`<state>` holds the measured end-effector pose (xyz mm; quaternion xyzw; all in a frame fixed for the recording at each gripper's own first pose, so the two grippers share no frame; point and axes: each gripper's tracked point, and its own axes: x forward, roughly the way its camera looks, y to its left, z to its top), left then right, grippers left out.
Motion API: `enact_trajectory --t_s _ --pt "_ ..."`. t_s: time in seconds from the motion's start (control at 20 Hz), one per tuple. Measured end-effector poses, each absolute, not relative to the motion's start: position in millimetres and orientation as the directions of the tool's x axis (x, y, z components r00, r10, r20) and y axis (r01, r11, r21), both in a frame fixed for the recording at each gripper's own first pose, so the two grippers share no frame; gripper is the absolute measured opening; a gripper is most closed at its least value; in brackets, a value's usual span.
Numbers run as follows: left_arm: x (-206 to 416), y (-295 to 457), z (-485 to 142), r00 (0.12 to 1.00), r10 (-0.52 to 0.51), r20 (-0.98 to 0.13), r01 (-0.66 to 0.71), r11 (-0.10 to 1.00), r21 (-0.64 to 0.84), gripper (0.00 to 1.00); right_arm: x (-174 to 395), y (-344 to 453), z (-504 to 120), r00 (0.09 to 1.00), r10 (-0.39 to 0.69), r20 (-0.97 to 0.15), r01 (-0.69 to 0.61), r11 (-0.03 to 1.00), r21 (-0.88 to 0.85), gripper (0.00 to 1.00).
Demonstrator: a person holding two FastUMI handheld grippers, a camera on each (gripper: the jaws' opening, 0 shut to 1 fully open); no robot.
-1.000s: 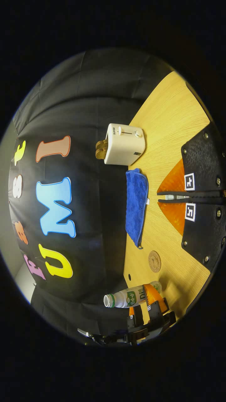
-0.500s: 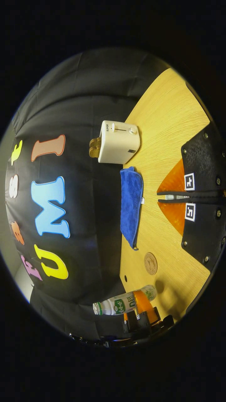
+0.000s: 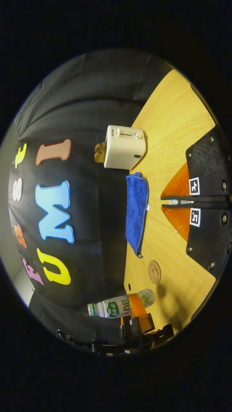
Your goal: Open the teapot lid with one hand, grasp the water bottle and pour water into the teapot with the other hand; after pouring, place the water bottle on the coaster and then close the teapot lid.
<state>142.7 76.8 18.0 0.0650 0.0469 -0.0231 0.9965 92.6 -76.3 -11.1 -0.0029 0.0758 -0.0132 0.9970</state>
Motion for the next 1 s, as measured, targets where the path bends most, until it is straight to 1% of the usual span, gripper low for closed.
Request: enact_trajectory --t_s 0.05,0.15,0.2,0.25,0.35,0.4,0.45,0.5,0.55,0.6,0.65,0.7,0.9,0.95,1.0 --pt "147.7 74.8 18.4 0.994 -0.047 -0.095 0.057 0.993 0.108 0.91 92.1 -76.5 -11.4 0.989 -0.029 -0.146 0.027 1.000 -0.012 0.04" --pt "157.1 73.1 15.9 0.993 -0.061 -0.100 0.068 0.995 0.073 0.91 92.6 -77.4 -11.6 0.991 -0.036 -0.131 0.034 0.999 -0.021 0.07" --pt "162.0 72.6 12.8 0.992 -0.062 -0.108 0.068 0.996 0.055 0.91 88.3 -82.5 -8.8 0.990 -0.064 -0.125 0.061 0.998 -0.032 0.08" --pt "166.5 72.1 10.0 0.992 -0.062 -0.114 0.067 0.997 0.039 0.91 88.3 -85.1 -7.7 0.991 -0.074 -0.114 0.070 0.997 -0.042 0.21" --pt "176.1 71.5 4.2 0.991 -0.063 -0.122 0.065 0.998 0.016 0.90 86.6 -75.6 -3.6 0.995 -0.037 -0.091 0.035 0.999 -0.022 0.57" --pt "179.9 70.9 1.3 0.991 -0.060 -0.123 0.062 0.998 0.012 0.91 83.6 -75.0 1.0 0.996 -0.037 -0.077 0.036 0.999 -0.019 0.74" --pt "184.9 69.7 -1.2 0.990 -0.060 -0.124 0.062 0.998 0.009 0.91 83.5 -76.4 3.4 0.997 -0.041 -0.061 0.039 0.999 -0.027 0.76" --pt "189.8 69.1 -3.2 0.990 -0.063 -0.125 0.064 0.998 0.006 0.79 82.1 -77.2 7.9 0.998 -0.050 -0.046 0.048 0.998 -0.041 0.76" --pt "193.6 67.2 -3.0 0.990 -0.068 -0.127 0.069 0.998 0.002 0.84 80.7 -78.2 10.0 0.998 -0.056 -0.032 0.054 0.997 -0.051 0.76" --pt "197.7 64.7 -4.8 0.989 -0.072 -0.128 0.073 0.997 0.000 0.90 79.7 -77.1 12.1 0.998 -0.054 -0.024 0.053 0.997 -0.056 0.78" --pt "202.2 63.7 -5.8 0.989 -0.070 -0.127 0.071 0.997 0.002 0.90 78.9 -76.4 13.2 0.998 -0.053 -0.016 0.052 0.997 -0.056 0.79" --pt "207.2 63.8 -7.4 0.990 -0.067 -0.126 0.069 0.998 0.008 0.84 78.0 -76.5 14.1 0.999 -0.053 -0.011 0.052 0.997 -0.056 0.79" --pt "218.0 63.3 -11.7 0.991 -0.061 -0.121 0.064 0.998 0.019 0.84 76.2 -80.8 17.0 0.998 -0.062 -0.004 0.062 0.997 -0.036 0.78" --pt "220.2 63.8 -13.0 0.990 -0.058 -0.125 0.061 0.998 0.018 0.90 76.3 -82.2 17.6 0.998 -0.064 -0.003 0.064 0.998 -0.027 0.78" --pt "226.3 64.2 -16.3 0.990 -0.056 -0.132 0.059 0.998 0.016 0.90 76.0 -82.9 18.0 0.998 -0.065 -0.003 0.065 0.998 -0.019 0.78"
